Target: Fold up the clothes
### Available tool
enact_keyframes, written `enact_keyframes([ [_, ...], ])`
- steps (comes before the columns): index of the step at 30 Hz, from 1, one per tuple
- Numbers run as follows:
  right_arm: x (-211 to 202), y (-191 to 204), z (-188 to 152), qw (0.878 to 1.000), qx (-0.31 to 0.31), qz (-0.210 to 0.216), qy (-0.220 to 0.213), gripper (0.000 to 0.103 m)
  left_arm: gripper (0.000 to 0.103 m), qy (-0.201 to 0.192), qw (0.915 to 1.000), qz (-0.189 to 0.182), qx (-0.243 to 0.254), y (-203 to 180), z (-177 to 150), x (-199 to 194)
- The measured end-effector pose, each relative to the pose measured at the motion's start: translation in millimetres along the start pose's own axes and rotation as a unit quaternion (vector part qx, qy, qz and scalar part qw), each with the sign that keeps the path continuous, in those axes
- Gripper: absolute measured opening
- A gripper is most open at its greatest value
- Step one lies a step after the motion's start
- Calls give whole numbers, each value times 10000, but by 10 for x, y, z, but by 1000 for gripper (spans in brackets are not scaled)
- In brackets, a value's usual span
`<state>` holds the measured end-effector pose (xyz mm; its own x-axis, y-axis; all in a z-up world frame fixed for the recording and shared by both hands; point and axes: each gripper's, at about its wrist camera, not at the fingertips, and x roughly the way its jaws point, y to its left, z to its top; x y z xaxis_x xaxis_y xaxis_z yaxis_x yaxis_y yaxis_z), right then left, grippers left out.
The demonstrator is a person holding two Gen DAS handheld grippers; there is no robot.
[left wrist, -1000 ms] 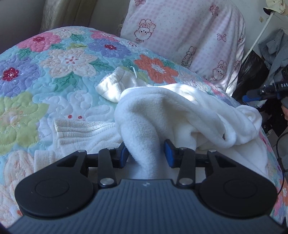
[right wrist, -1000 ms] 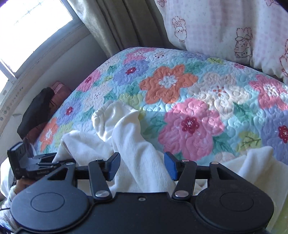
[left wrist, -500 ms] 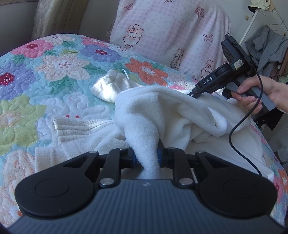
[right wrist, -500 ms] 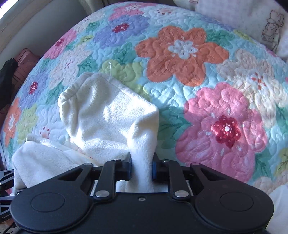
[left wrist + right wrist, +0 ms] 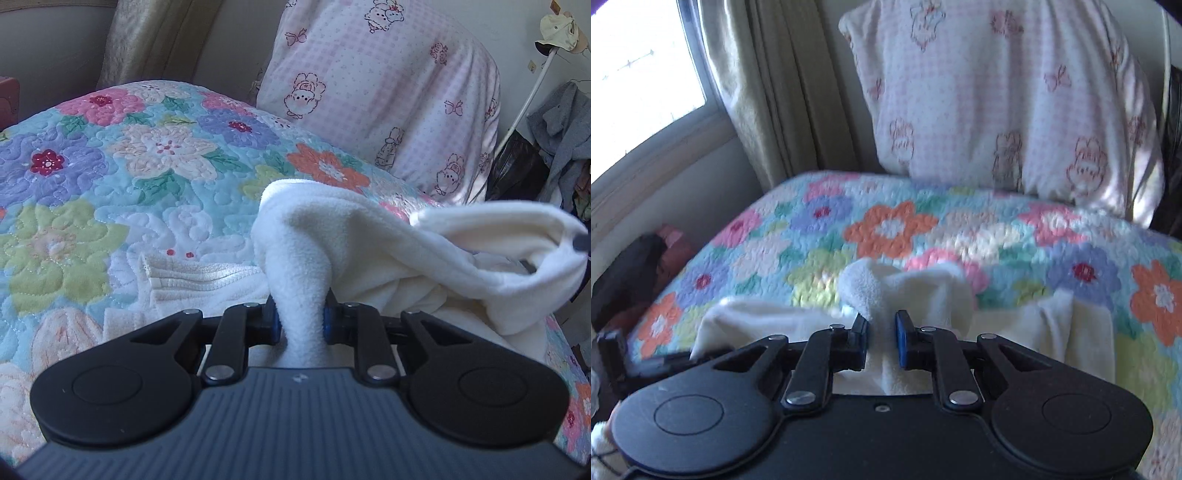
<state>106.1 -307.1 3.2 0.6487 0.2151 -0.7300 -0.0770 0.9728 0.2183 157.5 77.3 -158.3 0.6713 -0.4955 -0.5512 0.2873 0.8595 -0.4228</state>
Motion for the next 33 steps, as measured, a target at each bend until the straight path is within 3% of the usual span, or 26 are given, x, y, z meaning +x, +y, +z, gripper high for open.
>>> enact_keyframes([
  [2,158,-12,-388,9967,168,105,789,18,19,-23,10000,28,48,-12,3,-22],
  [5,356,22,-790,9882,78,175,1520,17,19,-66,9998,90,156,-35,11,-40],
  [9,382,142,-901,9706,-262,900,2219,17,19,-107,9997,108,180,-38,0,-46],
  [11,178,168,-819,9771,-331,868,1912,24,19,-132,9996,114,213,-43,-5,-47],
  [12,75,181,-777,9802,-365,849,1754,37,19,-143,9996,117,235,-49,-5,-49],
  [15,-119,-59,-587,9926,-141,529,1087,65,19,-153,9994,134,295,-63,-2,-43],
  [18,-69,-612,-408,9954,673,68,680,66,20,-148,9992,157,333,-66,-7,-27],
  [22,111,-1373,-384,9803,1943,-279,244,67,20,-162,9990,183,384,-80,-4,-26],
  [25,372,-1579,-497,9675,2509,-305,57,67,20,-152,9991,195,349,-96,13,-26],
  [27,666,-1517,-578,9678,2507,-187,83,67,20,-227,9985,275,407,-150,30,-36],
  [28,738,-1479,-526,9732,2271,-361,69,67,19,-309,9973,360,555,-200,35,-40],
  [29,809,-1440,-471,9777,2027,-541,54,66,19,-370,9959,438,697,-242,49,-43],
  [30,879,-1401,-417,9814,1781,-720,39,54,19,-410,9950,482,775,-261,92,-43],
  [32,1020,-1324,-307,9859,1283,-1077,10,16,17,-491,9936,530,872,-263,243,-30],
  [33,1091,-1285,-253,9867,1033,-1254,-5,16,17,-534,9929,541,912,-254,352,-16],
])
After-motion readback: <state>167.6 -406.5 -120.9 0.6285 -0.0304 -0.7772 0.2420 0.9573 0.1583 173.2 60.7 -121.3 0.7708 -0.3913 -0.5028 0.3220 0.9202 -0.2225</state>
